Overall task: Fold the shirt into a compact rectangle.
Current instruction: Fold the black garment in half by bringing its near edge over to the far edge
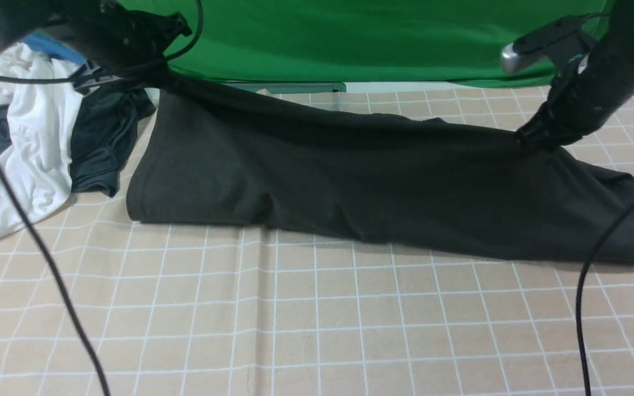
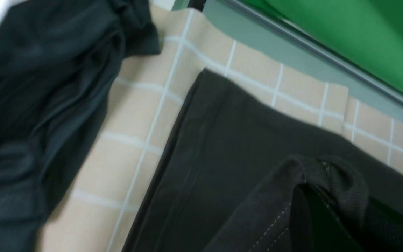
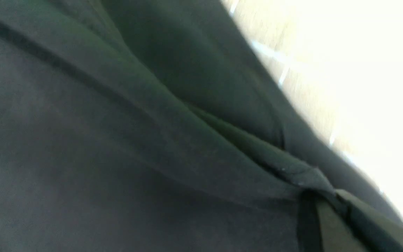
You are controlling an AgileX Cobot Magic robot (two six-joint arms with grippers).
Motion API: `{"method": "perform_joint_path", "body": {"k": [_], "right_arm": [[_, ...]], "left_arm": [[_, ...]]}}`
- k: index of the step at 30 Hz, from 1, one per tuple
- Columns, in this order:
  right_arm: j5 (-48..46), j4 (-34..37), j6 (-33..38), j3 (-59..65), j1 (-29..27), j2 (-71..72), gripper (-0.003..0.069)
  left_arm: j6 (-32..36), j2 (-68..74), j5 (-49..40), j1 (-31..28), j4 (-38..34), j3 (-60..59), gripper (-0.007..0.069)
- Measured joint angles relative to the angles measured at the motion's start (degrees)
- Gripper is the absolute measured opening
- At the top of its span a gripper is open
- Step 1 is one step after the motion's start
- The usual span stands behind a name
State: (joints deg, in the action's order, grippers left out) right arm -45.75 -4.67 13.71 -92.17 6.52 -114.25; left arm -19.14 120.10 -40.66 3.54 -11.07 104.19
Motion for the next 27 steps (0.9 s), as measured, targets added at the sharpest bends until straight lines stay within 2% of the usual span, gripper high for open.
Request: {"method": "perform_joint_path", "body": {"k": [6,12,14,18,19,20,22,23,24,27], "right_arm": [[0.01,0.12,0.15,-6.45,-1.00,-5.94,0.0045],[3.00,0.17,0.71,-7.38,-1.06,-8.11,0.0046],[4.54,0.12,0.71,-7.38,-1.06,-8.45,0.0059],[8.53,-0.45,0.33,-7.43,-1.25,-8.71,0.0201],[8.66,-0.51,0.33,-7.43,-1.25,-8.71,0.0209],[8.82,-0.60,0.25,-7.49,-1.25,-8.56,0.0281],[7.85,-0.61,0.19,-7.62,-1.25,-8.22,0.0323],[4.49,-0.61,-0.35,-8.14,-1.25,-7.20,0.0347],[2.91,-0.61,-0.44,-8.41,-1.25,-6.71,0.0344],[-5.00,-0.66,-0.84,-9.06,-1.25,-3.36,0.0253]], "left_arm": [[0.00,5.76,1.09,-0.22,0.00,4.36,0.0035],[0.05,7.50,4.51,-0.59,0.13,4.56,0.0041],[0.19,7.90,6.56,-0.59,0.25,4.56,0.0064],[0.18,8.16,10.93,-0.64,1.57,4.62,0.0209],[0.18,8.10,10.93,-0.64,1.63,4.62,0.0225],[0.50,7.87,10.31,-0.70,1.99,4.68,0.0290],[1.76,7.34,8.32,-0.77,2.14,4.68,0.0326],[4.96,6.01,4.02,-0.93,2.19,4.74,0.0375],[6.76,5.32,1.43,-1.01,2.19,4.80,0.0383],[11.86,3.26,-7.91,-1.15,2.25,4.99,0.0359]]}}
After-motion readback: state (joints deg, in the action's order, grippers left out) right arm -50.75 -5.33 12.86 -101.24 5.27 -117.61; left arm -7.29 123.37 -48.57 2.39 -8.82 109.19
